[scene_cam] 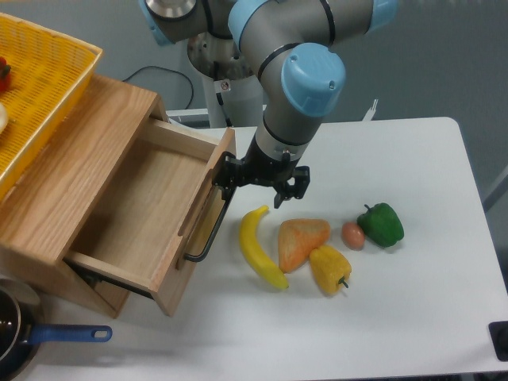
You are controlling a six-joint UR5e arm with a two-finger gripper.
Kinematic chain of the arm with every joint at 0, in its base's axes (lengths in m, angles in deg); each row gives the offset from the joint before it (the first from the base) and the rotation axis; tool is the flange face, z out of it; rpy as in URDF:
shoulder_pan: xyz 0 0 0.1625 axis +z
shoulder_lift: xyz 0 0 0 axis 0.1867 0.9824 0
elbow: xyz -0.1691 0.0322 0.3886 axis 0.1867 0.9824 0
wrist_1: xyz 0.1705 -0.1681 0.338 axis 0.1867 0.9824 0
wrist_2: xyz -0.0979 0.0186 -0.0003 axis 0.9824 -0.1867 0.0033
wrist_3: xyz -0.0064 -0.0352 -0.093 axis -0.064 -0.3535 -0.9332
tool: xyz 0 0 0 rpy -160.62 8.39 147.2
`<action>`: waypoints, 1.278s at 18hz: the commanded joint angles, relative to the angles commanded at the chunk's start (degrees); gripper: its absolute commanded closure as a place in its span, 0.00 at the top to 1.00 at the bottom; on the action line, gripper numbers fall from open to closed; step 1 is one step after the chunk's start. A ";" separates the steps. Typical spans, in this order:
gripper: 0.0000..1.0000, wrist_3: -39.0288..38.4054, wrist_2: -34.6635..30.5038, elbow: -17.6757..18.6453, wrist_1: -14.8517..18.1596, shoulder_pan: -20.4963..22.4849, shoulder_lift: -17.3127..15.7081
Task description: Slide open the top drawer
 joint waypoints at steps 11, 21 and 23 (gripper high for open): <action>1.00 0.53 -0.09 -0.09 0.00 1.05 0.00; 1.00 1.23 -0.09 -0.09 0.09 1.41 0.00; 1.00 1.23 -0.09 -0.09 0.09 1.41 0.00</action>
